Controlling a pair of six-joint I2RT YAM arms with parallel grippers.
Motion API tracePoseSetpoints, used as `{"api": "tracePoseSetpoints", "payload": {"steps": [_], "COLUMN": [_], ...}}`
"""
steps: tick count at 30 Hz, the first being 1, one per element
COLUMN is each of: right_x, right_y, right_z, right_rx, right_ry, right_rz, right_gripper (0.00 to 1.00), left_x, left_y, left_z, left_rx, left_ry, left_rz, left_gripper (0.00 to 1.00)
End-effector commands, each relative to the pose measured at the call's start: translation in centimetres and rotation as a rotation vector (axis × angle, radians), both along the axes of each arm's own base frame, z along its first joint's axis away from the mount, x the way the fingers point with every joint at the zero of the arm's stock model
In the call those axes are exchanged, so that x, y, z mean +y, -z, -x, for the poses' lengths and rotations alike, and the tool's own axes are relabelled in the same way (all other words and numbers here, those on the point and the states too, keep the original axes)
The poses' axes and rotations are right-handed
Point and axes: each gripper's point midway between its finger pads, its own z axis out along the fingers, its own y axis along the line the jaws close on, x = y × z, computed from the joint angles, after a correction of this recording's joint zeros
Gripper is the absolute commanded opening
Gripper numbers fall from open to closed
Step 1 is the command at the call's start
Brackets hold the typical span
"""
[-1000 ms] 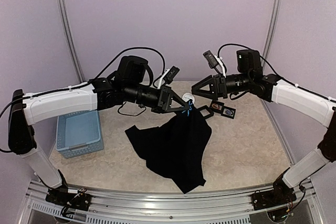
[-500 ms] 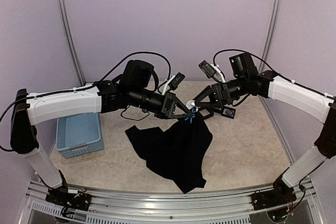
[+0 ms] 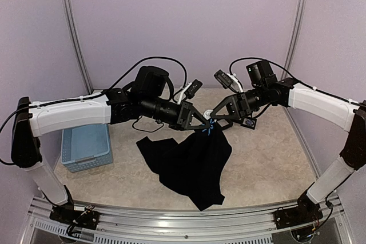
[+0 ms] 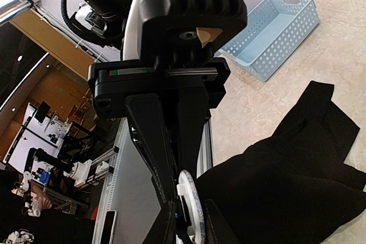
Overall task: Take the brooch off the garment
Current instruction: Open the brooch with the crumpled clothing.
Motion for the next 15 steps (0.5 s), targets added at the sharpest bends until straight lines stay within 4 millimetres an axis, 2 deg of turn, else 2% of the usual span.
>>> {"api": "tracePoseSetpoints", "payload": {"steps": [1, 7, 15], "right_x": [0.1, 0.1, -0.1], "right_y": [0.1, 1.3, 3.7], "right_z": [-0.3, -1.0, -2.0], "right_rx": [0.011, 0.015, -0.032], "right_ry": [0.004, 0.048, 0.118], "right_rz": [0.010, 0.062, 0.188], "right_gripper": [0.15, 0.03, 0.02], "left_x": [-0.3, -0.6, -0.8], "left_y": [-1.9, -2.2, -2.3], "left_z": [0.3, 0.3, 0.3], "left_rx": [-0.049, -0.060, -0.065], "left_ry": [0.010, 0.019, 0.028], "left_rz": [0.039, 0.037, 0.029], "left_gripper": [0.00, 0.00, 0.00]}}
